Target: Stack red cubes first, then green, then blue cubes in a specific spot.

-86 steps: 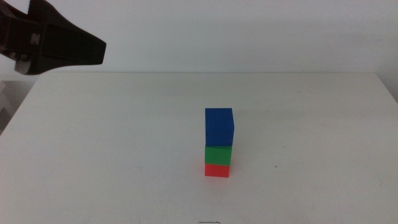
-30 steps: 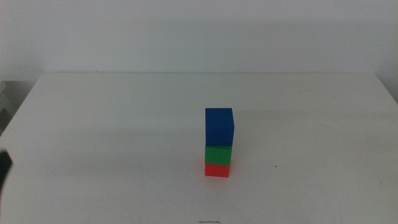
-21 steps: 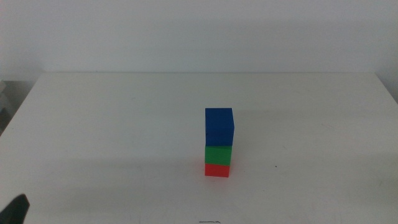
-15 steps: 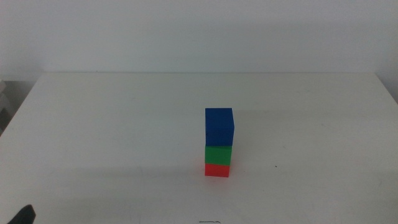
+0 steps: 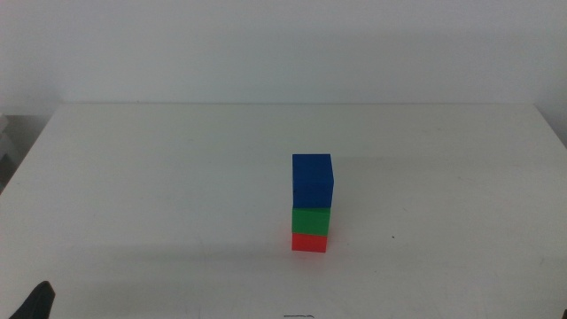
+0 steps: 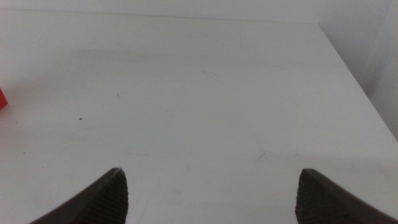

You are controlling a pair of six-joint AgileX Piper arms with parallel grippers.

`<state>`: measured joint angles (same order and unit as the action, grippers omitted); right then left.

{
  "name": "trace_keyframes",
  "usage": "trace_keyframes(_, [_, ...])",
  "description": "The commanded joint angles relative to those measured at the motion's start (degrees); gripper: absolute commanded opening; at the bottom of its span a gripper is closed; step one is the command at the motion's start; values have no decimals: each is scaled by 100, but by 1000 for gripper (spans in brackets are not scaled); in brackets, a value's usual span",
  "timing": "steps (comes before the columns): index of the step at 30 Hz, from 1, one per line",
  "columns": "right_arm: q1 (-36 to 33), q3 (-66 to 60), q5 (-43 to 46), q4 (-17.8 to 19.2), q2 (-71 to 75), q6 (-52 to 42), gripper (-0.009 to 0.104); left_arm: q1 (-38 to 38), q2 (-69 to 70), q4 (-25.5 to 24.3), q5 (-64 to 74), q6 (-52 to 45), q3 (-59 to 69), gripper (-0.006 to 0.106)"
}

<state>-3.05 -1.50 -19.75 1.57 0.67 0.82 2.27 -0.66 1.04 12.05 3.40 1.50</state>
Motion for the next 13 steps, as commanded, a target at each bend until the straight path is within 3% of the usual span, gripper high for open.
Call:
trace_keyframes(1, [49,55,443,47,89,-82,89,-3,-70,2,-353,79,12,92])
trace_keyframes(13, [49,55,443,47,89,-82,89,-3,244,2,-308,79,6,92])
